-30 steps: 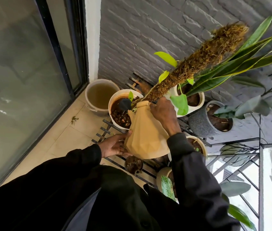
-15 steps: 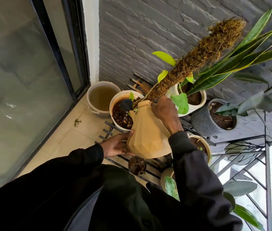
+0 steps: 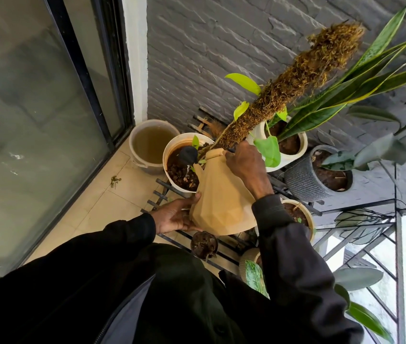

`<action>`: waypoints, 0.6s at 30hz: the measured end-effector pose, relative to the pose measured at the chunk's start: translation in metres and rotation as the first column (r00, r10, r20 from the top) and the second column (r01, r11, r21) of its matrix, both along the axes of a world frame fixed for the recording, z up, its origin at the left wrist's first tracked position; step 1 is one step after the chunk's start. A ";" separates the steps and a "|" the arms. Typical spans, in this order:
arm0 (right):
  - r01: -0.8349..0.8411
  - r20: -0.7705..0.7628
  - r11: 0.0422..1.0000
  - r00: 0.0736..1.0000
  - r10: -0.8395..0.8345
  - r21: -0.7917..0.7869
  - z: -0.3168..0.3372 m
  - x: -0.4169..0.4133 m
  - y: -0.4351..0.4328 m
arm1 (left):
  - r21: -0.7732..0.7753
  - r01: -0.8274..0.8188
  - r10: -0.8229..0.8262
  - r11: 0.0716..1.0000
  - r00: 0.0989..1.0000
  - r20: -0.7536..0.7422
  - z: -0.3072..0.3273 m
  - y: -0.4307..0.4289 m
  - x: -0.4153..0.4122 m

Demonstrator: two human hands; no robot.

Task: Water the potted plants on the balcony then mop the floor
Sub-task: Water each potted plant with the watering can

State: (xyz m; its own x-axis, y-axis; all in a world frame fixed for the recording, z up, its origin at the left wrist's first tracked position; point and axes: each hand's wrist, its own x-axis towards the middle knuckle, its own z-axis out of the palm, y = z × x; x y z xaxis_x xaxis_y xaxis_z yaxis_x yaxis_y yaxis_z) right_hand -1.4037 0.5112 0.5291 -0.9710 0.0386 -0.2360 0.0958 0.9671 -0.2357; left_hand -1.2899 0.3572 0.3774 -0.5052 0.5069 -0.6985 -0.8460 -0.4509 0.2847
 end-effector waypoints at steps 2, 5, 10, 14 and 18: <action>0.006 0.002 1.000 1.000 -0.006 -0.005 -0.001 0.001 0.003 | 0.006 0.000 0.000 1.000 1.000 0.005 -0.002 0.001 0.000; 0.021 -0.010 1.000 1.000 -0.021 -0.016 -0.005 0.004 0.011 | 0.001 -0.004 0.004 1.000 1.000 0.016 -0.004 0.003 0.000; 0.088 0.015 0.988 0.996 -0.087 -0.124 -0.026 0.017 0.040 | -0.103 0.065 -0.069 0.993 0.997 -0.033 -0.003 0.008 0.004; 0.146 0.142 0.962 0.983 -0.115 -0.230 -0.041 0.038 0.076 | -0.289 0.112 -0.143 0.951 0.985 -0.091 -0.005 0.013 0.010; 0.241 0.169 0.908 0.967 -0.193 -0.343 -0.052 0.070 0.094 | -0.454 0.077 -0.165 0.888 0.974 -0.158 -0.016 0.019 0.019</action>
